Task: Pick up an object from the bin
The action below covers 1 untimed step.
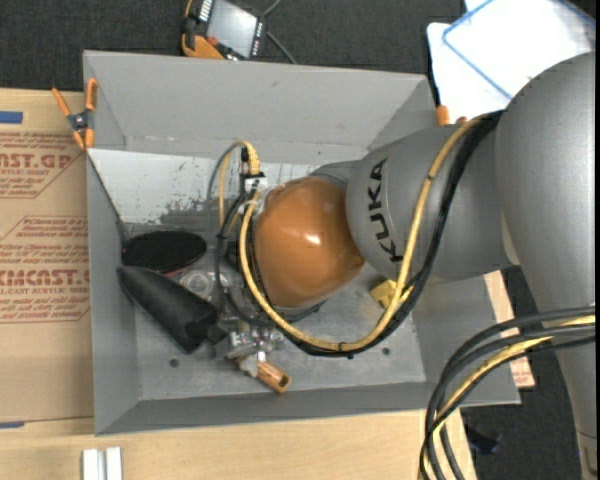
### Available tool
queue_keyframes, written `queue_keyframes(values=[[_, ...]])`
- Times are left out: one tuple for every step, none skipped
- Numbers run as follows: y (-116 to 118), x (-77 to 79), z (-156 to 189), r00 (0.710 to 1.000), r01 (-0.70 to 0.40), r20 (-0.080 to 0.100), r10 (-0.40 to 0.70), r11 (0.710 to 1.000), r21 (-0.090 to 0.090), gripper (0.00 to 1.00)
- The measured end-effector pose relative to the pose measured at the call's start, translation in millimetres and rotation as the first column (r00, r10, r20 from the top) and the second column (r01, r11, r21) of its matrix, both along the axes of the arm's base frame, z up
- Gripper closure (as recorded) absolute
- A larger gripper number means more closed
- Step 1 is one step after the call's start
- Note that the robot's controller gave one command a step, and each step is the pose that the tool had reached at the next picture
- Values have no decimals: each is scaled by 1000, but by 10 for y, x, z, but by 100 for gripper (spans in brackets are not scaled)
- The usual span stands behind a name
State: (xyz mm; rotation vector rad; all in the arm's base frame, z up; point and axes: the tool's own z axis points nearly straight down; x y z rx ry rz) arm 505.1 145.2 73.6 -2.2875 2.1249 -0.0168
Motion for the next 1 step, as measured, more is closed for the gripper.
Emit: queue_keyframes(values=[[0,0,0,1000,0,0,0,1000,0,100]])
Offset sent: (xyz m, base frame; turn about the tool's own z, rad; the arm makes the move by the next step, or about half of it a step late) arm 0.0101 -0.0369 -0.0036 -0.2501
